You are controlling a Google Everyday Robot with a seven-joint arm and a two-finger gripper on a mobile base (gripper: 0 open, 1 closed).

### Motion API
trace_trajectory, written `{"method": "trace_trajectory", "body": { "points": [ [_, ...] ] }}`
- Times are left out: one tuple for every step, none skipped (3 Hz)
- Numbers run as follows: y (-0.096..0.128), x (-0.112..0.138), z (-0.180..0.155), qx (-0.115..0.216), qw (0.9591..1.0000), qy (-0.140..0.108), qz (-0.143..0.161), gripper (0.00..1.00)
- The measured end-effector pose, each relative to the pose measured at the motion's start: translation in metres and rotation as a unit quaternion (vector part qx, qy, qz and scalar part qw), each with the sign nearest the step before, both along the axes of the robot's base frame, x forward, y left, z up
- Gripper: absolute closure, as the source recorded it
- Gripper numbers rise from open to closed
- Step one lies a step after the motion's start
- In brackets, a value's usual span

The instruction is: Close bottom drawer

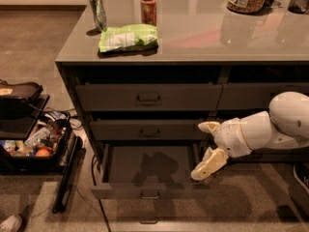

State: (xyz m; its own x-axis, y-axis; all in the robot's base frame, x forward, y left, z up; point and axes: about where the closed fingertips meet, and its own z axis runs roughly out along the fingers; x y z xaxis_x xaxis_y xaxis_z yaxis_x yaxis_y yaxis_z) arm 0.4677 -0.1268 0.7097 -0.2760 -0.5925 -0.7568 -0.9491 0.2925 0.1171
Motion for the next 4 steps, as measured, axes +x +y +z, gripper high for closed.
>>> {"method": "trace_trajectory", "body": {
  "points": [
    [0.002, 0.002, 0.001, -0.010, 0.9999, -0.010, -0.007, 0.00],
    [0.011, 0.009, -0.034, -0.010, 0.9992, 0.001, -0.037, 0.00],
    [0.021, 0.032, -0.080, -0.018, 0.9965, 0.008, -0.082, 0.00],
    [0.025, 0.048, -0.112, -0.044, 0.9920, 0.007, -0.118, 0.00]
  ]
}}
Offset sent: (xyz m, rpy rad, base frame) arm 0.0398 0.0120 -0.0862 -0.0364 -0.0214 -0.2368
